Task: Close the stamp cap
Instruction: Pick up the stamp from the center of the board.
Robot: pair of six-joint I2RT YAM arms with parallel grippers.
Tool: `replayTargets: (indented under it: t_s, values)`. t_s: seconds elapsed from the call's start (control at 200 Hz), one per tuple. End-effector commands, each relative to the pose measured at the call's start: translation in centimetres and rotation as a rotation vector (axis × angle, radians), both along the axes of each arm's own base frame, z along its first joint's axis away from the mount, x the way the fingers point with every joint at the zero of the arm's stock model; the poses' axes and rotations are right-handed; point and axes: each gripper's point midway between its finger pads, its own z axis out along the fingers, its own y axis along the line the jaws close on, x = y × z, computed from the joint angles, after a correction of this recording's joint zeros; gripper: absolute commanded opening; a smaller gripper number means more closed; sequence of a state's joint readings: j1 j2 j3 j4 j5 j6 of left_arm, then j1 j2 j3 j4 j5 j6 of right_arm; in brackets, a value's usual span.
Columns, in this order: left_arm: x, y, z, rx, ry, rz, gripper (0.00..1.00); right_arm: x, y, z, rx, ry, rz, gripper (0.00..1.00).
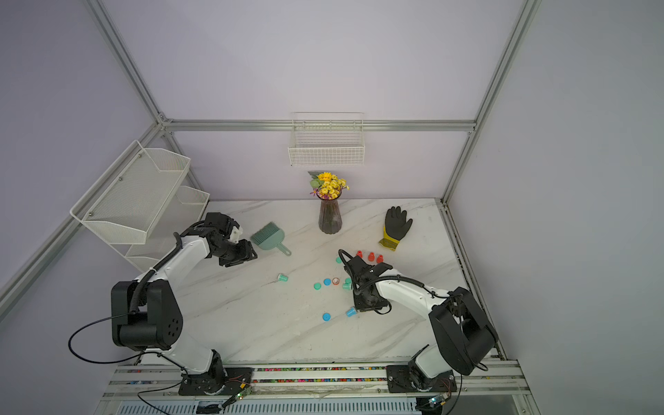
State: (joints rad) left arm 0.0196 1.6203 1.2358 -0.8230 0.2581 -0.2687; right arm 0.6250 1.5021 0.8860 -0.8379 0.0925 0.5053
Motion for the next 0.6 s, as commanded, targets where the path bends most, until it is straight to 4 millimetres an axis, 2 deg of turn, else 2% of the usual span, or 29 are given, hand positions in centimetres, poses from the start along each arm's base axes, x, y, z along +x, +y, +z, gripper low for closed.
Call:
replayTargets:
  t_s: [0.0,0.595]
  values:
    - [0.5,0.1,0.2,0.001,-0.027,-0.020,0.59,0.7,0.0,-0.2,-0.023,-0.029,0.025,0.31]
    - [0.5,0.1,0.1,0.005,-0.025,-0.021,0.59,-0.2,0.4,-2.0,-0.005,0.026,0.044,0.31]
